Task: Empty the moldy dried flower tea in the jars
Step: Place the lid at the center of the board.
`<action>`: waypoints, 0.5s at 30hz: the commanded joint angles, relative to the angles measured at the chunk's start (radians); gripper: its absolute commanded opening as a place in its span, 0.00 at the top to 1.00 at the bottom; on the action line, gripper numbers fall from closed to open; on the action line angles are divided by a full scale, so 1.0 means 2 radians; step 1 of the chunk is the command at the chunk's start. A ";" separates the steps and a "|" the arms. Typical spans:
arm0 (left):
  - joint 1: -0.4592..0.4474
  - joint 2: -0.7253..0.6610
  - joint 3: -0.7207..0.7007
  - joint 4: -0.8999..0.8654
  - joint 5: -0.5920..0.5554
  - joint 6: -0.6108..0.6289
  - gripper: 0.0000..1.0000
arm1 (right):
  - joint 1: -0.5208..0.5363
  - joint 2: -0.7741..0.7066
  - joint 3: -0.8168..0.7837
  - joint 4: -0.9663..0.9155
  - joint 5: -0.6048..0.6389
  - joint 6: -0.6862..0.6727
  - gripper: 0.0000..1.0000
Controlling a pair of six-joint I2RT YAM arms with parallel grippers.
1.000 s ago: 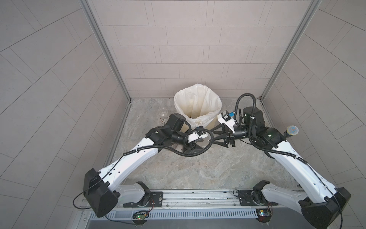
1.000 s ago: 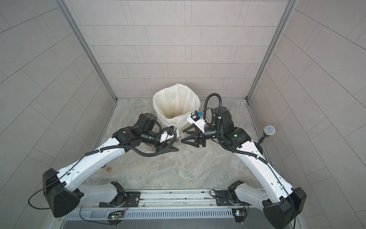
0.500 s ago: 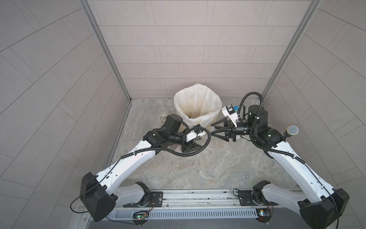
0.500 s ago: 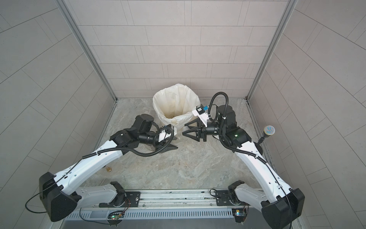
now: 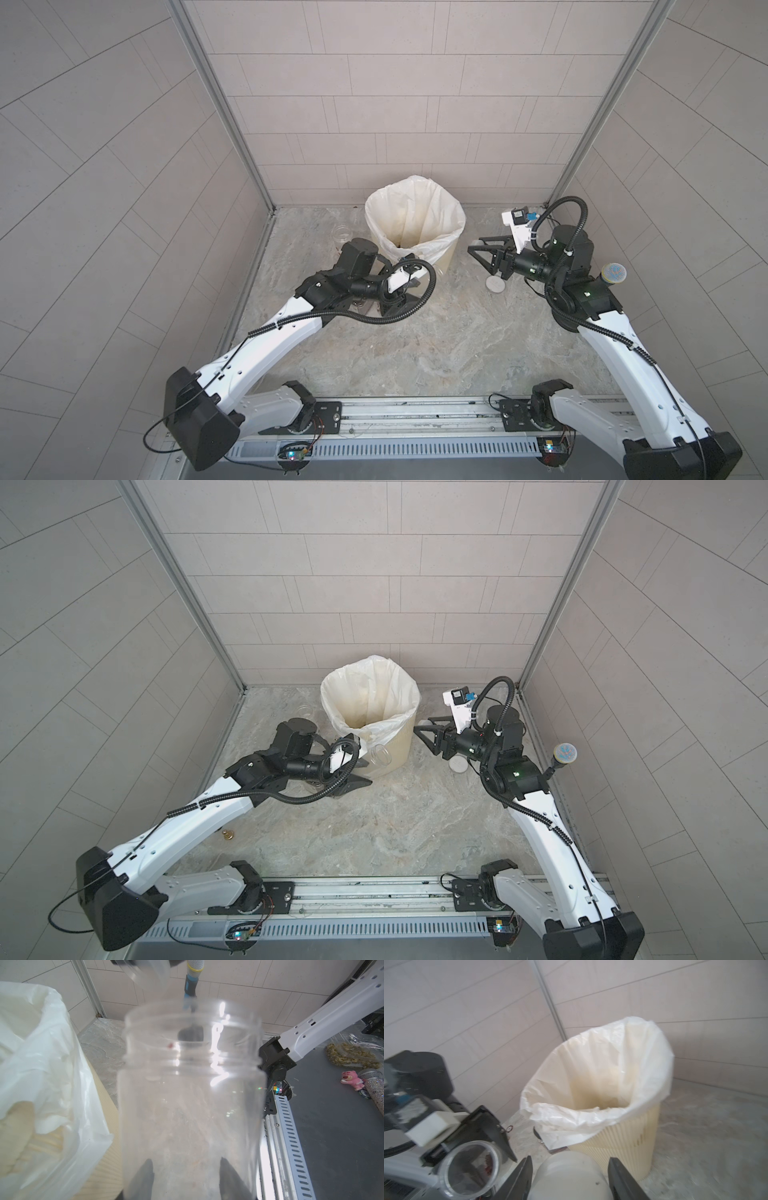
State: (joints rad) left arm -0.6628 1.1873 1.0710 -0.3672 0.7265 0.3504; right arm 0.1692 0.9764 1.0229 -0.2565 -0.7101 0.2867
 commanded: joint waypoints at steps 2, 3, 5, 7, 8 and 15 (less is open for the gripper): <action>0.003 -0.007 -0.005 0.022 -0.005 -0.016 0.58 | -0.006 0.007 -0.008 -0.106 0.201 -0.025 0.65; 0.003 -0.007 -0.005 0.022 -0.007 -0.017 0.58 | -0.006 0.013 -0.014 -0.111 0.229 -0.021 0.65; 0.003 -0.007 -0.006 0.022 -0.008 -0.016 0.58 | -0.006 0.025 -0.026 -0.115 0.278 -0.003 0.65; 0.003 -0.007 -0.007 0.022 -0.007 -0.016 0.58 | -0.006 0.040 -0.037 -0.113 0.304 0.009 0.65; 0.003 -0.007 -0.009 0.022 -0.006 -0.017 0.58 | -0.006 0.052 -0.042 -0.109 0.310 0.014 0.65; 0.003 -0.004 -0.015 0.029 -0.005 -0.026 0.57 | 0.002 0.145 -0.077 -0.076 0.306 0.047 0.67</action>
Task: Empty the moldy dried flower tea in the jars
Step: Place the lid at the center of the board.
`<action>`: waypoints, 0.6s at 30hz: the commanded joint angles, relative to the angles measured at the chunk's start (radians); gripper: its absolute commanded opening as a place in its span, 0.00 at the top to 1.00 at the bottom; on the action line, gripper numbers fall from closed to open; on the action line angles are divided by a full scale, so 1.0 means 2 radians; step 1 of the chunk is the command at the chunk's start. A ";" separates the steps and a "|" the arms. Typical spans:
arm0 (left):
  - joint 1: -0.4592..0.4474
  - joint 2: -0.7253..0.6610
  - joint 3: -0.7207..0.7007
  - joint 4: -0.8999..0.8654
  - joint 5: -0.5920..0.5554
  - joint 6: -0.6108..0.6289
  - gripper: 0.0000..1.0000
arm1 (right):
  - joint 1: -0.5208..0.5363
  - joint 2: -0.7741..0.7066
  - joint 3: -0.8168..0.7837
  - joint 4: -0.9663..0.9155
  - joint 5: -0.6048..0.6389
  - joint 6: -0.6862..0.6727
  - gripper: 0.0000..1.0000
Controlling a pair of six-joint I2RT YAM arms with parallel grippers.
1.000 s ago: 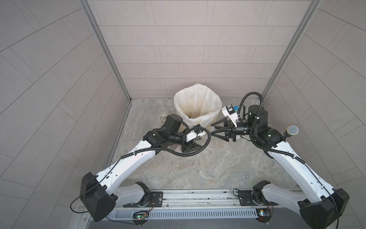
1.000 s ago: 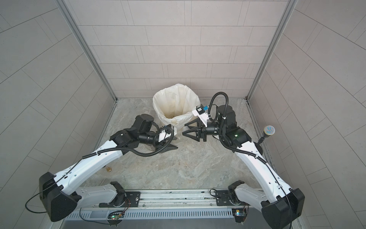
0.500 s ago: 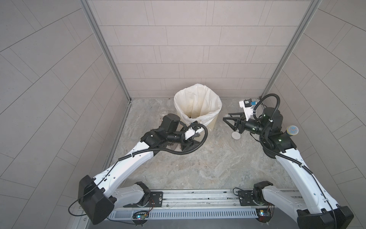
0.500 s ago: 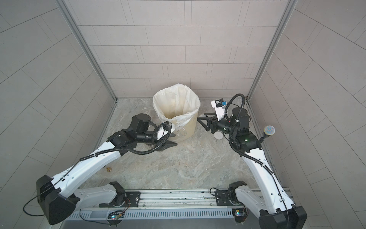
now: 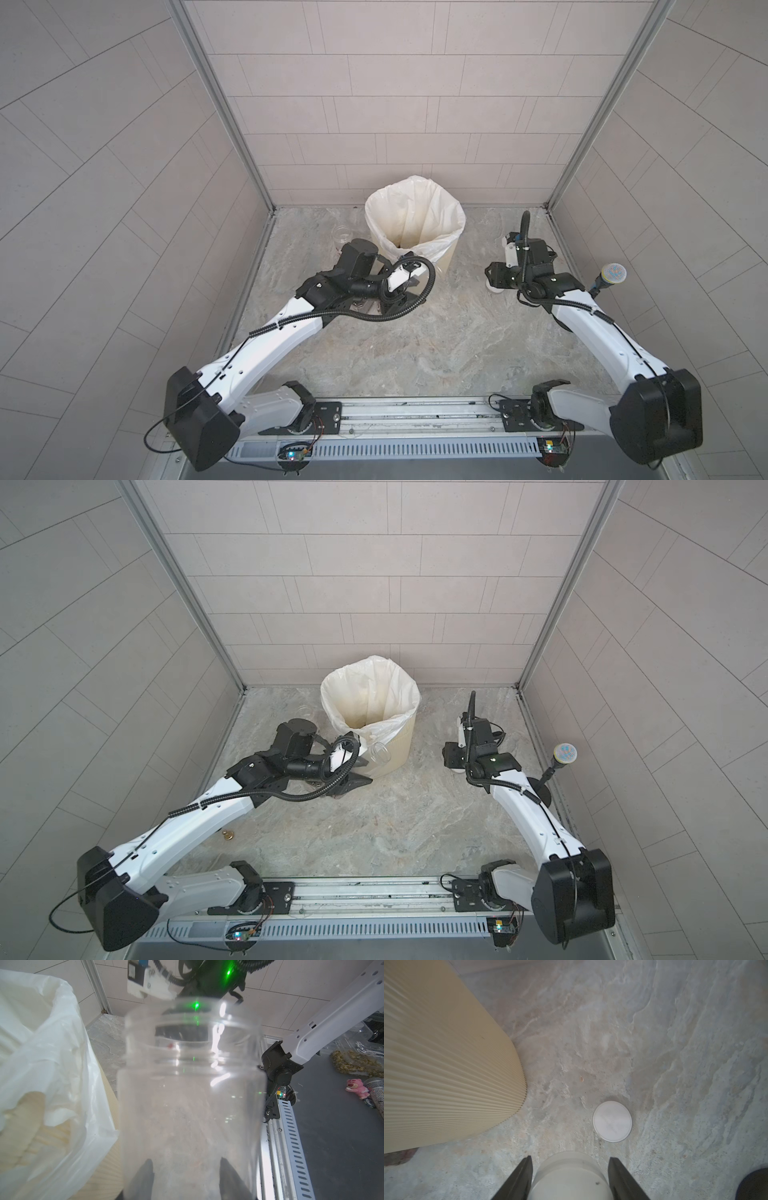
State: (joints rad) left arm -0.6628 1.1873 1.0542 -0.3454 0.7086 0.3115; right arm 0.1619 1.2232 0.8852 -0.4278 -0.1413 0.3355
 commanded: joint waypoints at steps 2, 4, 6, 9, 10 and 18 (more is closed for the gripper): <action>0.003 -0.004 -0.007 0.021 0.002 -0.011 0.57 | 0.012 0.044 -0.012 0.011 0.021 0.034 0.66; 0.003 -0.002 -0.007 0.023 0.002 -0.014 0.57 | 0.020 0.065 -0.012 0.006 0.024 0.040 0.65; 0.003 -0.002 -0.007 0.024 0.004 -0.016 0.57 | 0.028 0.086 -0.015 0.004 0.030 0.040 0.64; 0.003 -0.002 -0.007 0.025 -0.001 -0.018 0.57 | 0.038 0.108 -0.025 0.006 0.035 0.031 0.55; 0.003 -0.002 -0.006 0.025 -0.002 -0.019 0.57 | 0.039 0.114 -0.029 0.009 0.036 0.029 0.52; 0.003 -0.001 -0.005 0.025 -0.002 -0.026 0.57 | 0.039 0.135 -0.045 0.021 0.038 0.012 0.39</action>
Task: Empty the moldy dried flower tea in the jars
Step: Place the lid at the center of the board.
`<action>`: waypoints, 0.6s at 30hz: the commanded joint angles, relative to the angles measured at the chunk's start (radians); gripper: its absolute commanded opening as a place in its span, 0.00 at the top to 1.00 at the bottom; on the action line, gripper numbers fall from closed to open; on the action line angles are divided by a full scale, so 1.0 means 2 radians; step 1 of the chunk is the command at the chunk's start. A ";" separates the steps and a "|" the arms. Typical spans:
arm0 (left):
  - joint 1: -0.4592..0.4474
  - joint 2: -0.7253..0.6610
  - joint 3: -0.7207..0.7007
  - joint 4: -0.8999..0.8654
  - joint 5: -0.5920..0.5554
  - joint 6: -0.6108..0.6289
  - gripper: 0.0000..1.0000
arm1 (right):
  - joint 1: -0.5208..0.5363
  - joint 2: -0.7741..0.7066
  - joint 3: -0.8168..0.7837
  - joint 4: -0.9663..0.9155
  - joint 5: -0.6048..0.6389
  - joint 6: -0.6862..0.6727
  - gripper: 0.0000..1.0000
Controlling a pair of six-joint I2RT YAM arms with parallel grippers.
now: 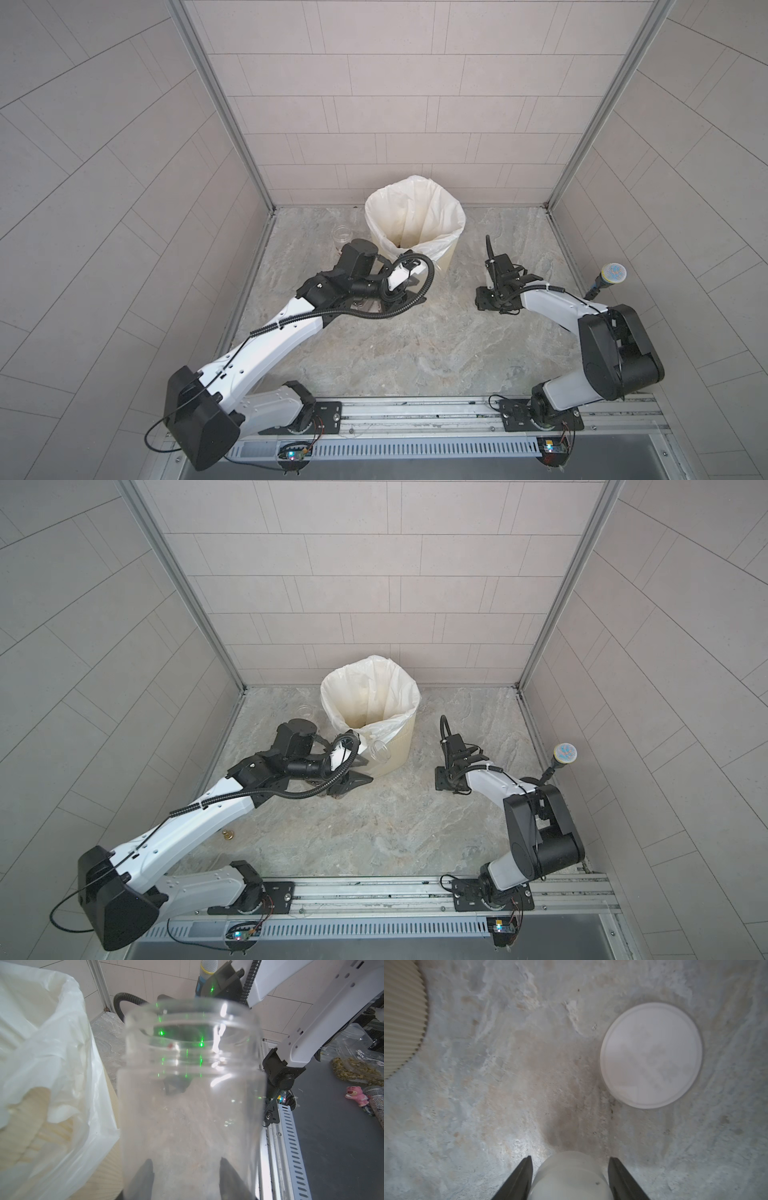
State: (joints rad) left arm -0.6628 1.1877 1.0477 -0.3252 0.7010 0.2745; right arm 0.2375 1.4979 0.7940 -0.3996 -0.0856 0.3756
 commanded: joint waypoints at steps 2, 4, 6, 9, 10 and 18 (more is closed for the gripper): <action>0.003 -0.002 -0.001 0.015 0.000 -0.009 0.57 | 0.001 -0.008 0.003 0.005 -0.003 -0.020 0.30; 0.003 0.000 0.000 0.014 0.003 -0.009 0.56 | 0.001 -0.014 0.006 0.000 -0.011 -0.028 0.13; 0.003 0.004 0.004 0.010 0.003 -0.011 0.56 | 0.001 -0.023 0.010 -0.006 -0.016 -0.031 0.00; 0.003 0.008 0.013 0.004 0.002 -0.017 0.56 | -0.003 -0.043 0.010 -0.010 -0.027 -0.033 0.00; 0.003 0.009 0.016 0.004 0.002 -0.020 0.56 | -0.004 -0.051 0.009 -0.009 -0.032 -0.033 0.00; -0.009 0.025 0.059 0.005 0.008 -0.055 0.56 | -0.028 -0.181 -0.007 0.041 -0.154 -0.056 0.00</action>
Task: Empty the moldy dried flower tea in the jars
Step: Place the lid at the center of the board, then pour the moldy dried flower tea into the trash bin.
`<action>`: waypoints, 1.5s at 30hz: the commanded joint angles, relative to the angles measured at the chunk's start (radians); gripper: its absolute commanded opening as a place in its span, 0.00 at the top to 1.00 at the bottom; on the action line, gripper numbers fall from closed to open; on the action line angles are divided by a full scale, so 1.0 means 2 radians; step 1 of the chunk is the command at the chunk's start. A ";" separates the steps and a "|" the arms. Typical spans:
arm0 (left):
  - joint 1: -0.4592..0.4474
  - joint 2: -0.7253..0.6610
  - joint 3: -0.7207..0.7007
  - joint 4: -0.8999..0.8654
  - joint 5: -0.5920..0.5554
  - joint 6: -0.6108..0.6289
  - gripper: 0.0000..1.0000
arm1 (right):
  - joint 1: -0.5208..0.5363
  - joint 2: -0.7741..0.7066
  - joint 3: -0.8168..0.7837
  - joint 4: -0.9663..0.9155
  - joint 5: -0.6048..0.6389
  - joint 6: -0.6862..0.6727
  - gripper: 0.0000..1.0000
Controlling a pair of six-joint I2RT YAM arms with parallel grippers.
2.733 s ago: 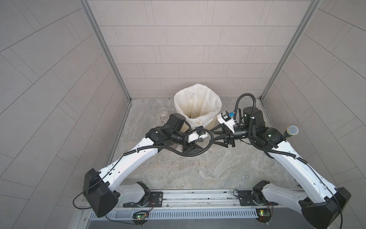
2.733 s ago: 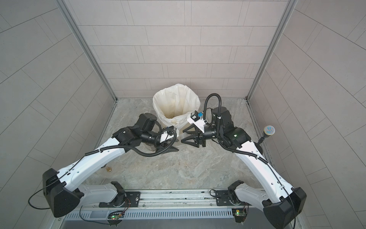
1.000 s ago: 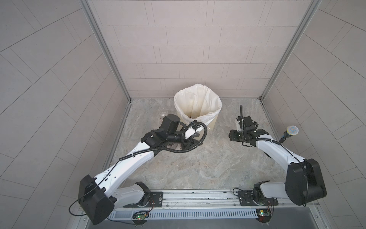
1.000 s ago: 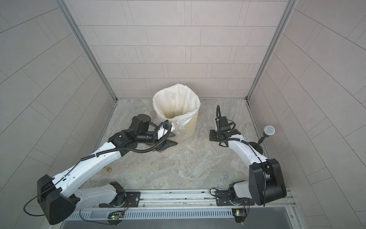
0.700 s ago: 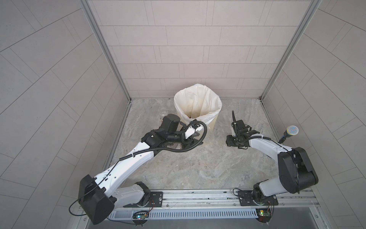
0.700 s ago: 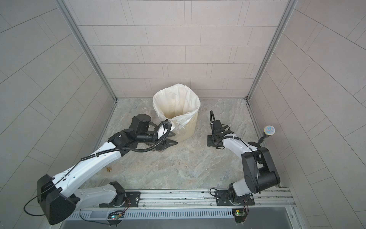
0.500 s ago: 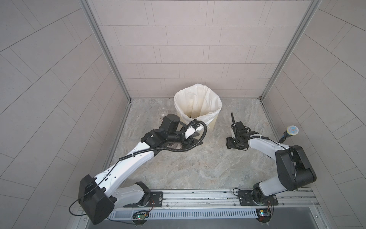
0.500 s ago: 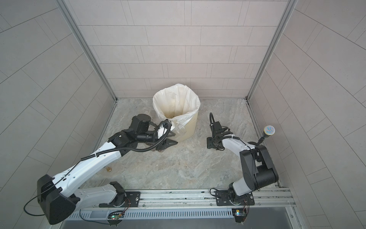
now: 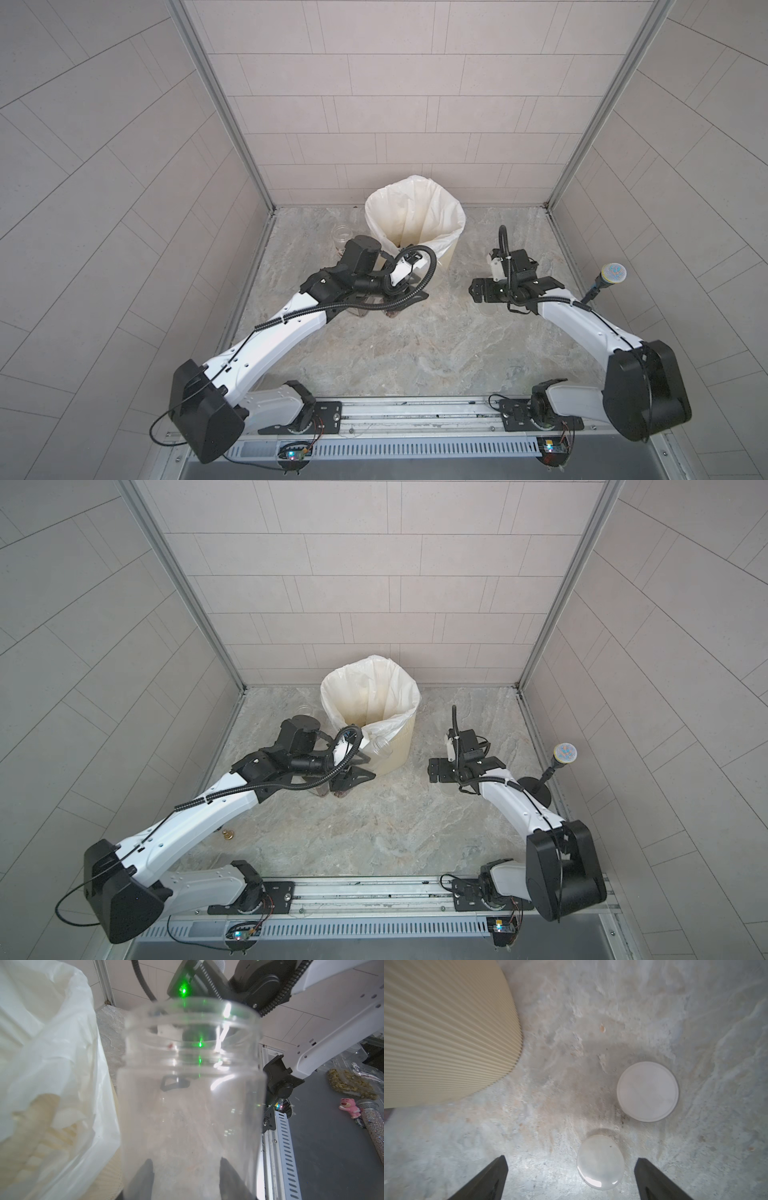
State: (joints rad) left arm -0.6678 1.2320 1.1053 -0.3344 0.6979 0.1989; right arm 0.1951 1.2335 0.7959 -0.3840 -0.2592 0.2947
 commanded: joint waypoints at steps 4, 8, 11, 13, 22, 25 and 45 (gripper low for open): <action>-0.015 0.015 0.056 0.009 0.004 -0.029 0.56 | -0.017 -0.120 -0.008 0.062 -0.100 0.020 0.00; -0.018 0.031 0.089 0.019 0.008 -0.066 0.56 | -0.029 -0.158 0.026 0.061 -0.139 0.041 0.02; -0.018 0.043 0.107 0.062 0.029 -0.126 0.56 | -0.032 -0.175 0.054 0.069 -0.162 0.061 0.03; -0.018 0.054 0.127 0.083 0.035 -0.159 0.56 | -0.035 -0.184 0.068 0.093 -0.179 0.083 0.04; -0.014 0.107 0.235 0.055 0.003 -0.179 0.56 | -0.055 -0.138 0.105 0.387 -0.297 0.317 0.04; -0.013 0.124 0.257 0.053 -0.003 -0.180 0.56 | -0.055 -0.088 0.122 0.529 -0.320 0.423 0.04; 0.012 0.195 0.343 0.068 0.035 -0.208 0.56 | 0.029 0.016 0.228 0.482 -0.355 0.373 0.11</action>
State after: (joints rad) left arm -0.6456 1.6062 1.7504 -0.2428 0.7227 -0.2108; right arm 0.2241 1.2606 1.2289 0.6155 -0.9020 1.0637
